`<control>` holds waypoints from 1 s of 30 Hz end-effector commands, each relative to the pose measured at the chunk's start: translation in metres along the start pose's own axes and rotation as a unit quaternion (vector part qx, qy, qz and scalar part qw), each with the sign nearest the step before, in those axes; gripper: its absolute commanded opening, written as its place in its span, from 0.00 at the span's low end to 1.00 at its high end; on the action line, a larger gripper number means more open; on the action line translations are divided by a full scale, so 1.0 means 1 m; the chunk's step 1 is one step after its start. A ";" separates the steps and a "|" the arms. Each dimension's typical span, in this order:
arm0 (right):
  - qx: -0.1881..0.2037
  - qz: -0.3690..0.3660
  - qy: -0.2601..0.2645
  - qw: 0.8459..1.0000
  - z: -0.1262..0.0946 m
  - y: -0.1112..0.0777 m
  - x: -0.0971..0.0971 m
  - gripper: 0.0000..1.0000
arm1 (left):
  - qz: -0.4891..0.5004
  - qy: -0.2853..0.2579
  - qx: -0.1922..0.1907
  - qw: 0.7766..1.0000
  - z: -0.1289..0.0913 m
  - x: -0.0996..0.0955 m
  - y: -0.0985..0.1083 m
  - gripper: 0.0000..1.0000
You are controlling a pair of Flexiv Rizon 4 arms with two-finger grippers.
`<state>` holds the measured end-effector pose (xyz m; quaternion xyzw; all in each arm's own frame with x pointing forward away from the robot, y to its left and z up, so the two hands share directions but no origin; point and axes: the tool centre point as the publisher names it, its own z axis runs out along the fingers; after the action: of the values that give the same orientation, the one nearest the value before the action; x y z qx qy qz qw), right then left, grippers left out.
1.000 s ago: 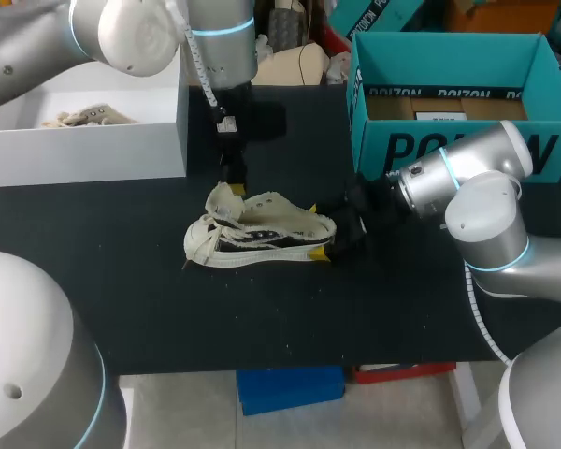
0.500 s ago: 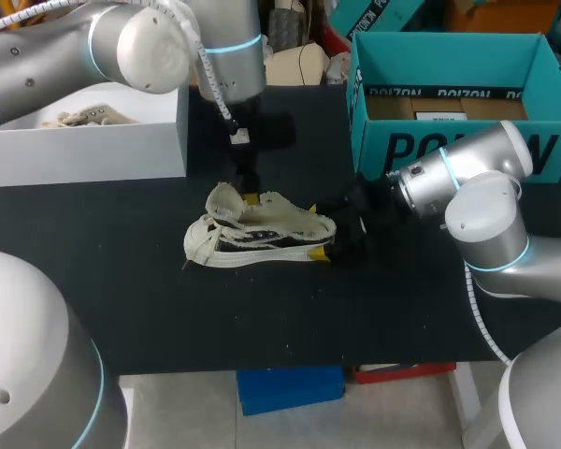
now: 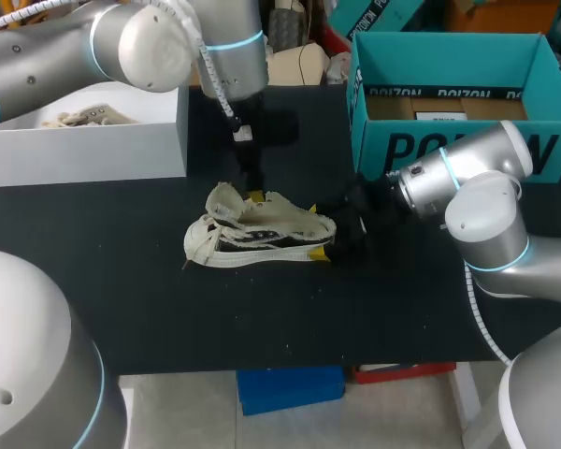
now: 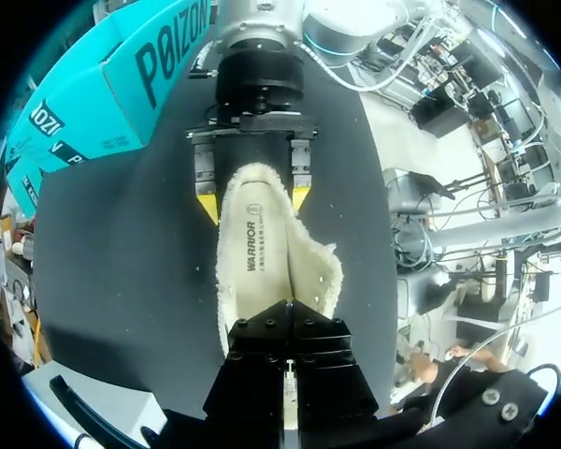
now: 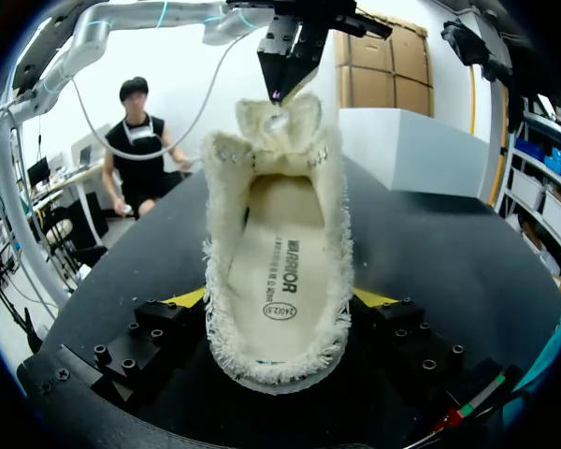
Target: Take the shoe out of the shoebox, open the shoe tongue, remove and reinsert the insole, then place the shoe into the shoebox
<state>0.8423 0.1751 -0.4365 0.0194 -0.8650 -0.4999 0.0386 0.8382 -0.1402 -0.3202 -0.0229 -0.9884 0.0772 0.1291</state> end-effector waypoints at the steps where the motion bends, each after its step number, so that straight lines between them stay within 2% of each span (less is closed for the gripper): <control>1: 0.000 0.001 0.000 1.000 0.000 -0.002 -0.001 0.00 | 0.009 0.008 -0.002 1.000 0.025 0.002 -0.015 0.00; 7: 0.000 0.001 0.000 1.000 0.000 -0.002 -0.001 0.00 | 0.011 0.015 -0.010 1.000 0.044 -0.002 -0.023 0.00; 17: 0.000 0.001 0.000 1.000 0.000 -0.002 -0.001 0.00 | -0.005 0.031 -0.015 0.999 0.064 -0.012 -0.013 0.00; 30: 0.000 0.001 0.000 1.000 0.000 -0.002 -0.001 0.00 | -0.002 0.057 -0.013 0.998 0.092 -0.008 -0.011 0.00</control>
<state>0.8423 0.1751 -0.4365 0.0193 -0.8650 -0.4999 0.0386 0.8214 -0.1622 -0.4016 -0.0260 -0.9808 0.0620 0.1831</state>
